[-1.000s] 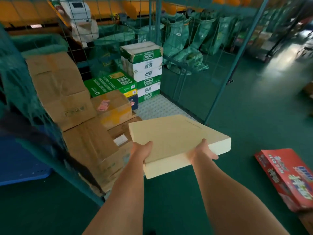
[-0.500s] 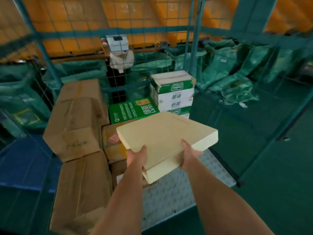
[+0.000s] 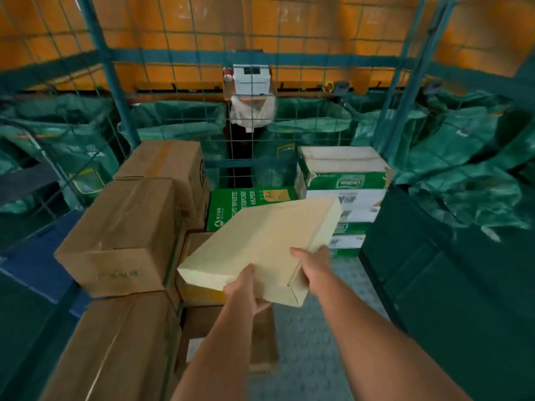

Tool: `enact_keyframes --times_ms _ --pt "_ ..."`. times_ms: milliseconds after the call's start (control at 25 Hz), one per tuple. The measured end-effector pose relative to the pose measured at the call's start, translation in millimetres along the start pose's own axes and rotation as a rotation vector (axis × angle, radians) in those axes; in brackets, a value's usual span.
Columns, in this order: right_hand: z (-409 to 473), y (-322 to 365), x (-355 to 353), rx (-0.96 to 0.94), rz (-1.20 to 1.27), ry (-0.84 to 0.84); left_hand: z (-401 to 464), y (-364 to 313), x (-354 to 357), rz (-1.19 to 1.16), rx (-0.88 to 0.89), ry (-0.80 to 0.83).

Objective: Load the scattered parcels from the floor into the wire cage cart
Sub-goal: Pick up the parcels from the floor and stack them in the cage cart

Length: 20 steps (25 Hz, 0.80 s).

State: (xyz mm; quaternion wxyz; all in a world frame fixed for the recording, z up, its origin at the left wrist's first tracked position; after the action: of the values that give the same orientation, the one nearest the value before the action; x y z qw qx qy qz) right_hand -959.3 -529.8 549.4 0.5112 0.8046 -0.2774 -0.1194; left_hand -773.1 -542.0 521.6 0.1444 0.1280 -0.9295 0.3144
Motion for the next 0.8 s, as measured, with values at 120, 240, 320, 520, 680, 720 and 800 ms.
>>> enact_keyframes --times_ms 120,240,320,520,680,720,800 --pt "30 32 4 -0.018 -0.060 0.047 21 -12 13 -0.078 -0.067 0.073" --pt "44 52 21 0.014 -0.075 0.129 19 -39 15 -0.135 -0.080 0.041" --pt "55 63 29 0.022 -0.118 0.139 31 -51 15 -0.213 -0.122 0.000" --pt "93 93 33 -0.012 -0.134 0.151 44 -79 35 -0.295 -0.087 -0.017" --pt "137 104 36 0.023 -0.100 0.090 75 -120 57 -0.279 0.006 -0.054" --pt "153 103 37 0.067 -0.122 0.067 87 -130 64 -0.272 0.016 -0.058" --pt "184 92 38 0.217 -0.197 0.069 120 -145 78 -0.237 0.011 -0.074"
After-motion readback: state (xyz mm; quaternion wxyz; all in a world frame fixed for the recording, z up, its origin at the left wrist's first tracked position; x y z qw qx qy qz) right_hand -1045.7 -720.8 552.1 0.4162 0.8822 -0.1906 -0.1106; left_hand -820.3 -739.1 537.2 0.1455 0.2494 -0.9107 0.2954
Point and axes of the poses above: each hand's wrist, its own z-axis towards the middle knuckle, its own x-axis out of the palm, y = z × x, the point moved 7 cm from there along z, towards the middle knuckle, and after that the axes turned 11 degrees about y, right-handed, at the moved point
